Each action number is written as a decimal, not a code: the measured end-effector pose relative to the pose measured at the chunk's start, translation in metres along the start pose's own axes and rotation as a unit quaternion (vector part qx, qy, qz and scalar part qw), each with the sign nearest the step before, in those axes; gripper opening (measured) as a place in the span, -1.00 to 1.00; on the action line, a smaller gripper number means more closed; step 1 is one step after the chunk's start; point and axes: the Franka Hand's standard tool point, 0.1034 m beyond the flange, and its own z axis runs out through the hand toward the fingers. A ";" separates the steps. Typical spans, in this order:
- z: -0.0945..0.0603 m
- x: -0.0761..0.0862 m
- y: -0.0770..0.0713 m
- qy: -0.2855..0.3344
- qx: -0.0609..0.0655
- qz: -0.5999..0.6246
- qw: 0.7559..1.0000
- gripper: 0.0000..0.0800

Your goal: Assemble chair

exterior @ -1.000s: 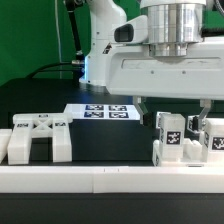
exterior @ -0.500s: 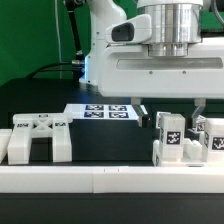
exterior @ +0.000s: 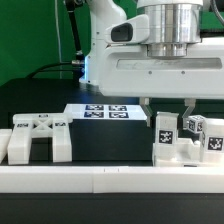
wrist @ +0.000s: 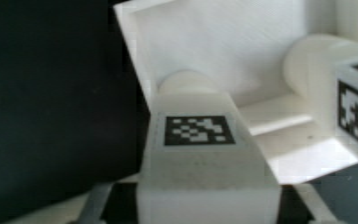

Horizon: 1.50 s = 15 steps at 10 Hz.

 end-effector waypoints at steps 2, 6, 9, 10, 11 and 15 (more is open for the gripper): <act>0.000 -0.002 -0.002 0.000 0.000 0.086 0.996 -0.28; 0.000 -0.001 0.000 0.000 -0.001 0.249 0.969 -0.28; 0.001 0.000 0.001 -0.004 0.003 0.397 0.918 -0.27; 0.001 -0.001 0.000 -0.004 0.002 0.446 0.895 -0.27; 0.001 -0.001 0.000 -0.004 0.002 0.466 0.885 -0.27; 0.001 -0.002 -0.002 -0.005 0.004 0.509 0.861 0.20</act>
Offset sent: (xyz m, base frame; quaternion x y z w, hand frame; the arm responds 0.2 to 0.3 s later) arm -0.0022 0.0015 -0.0036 -0.0008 -0.0003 0.2640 0.9645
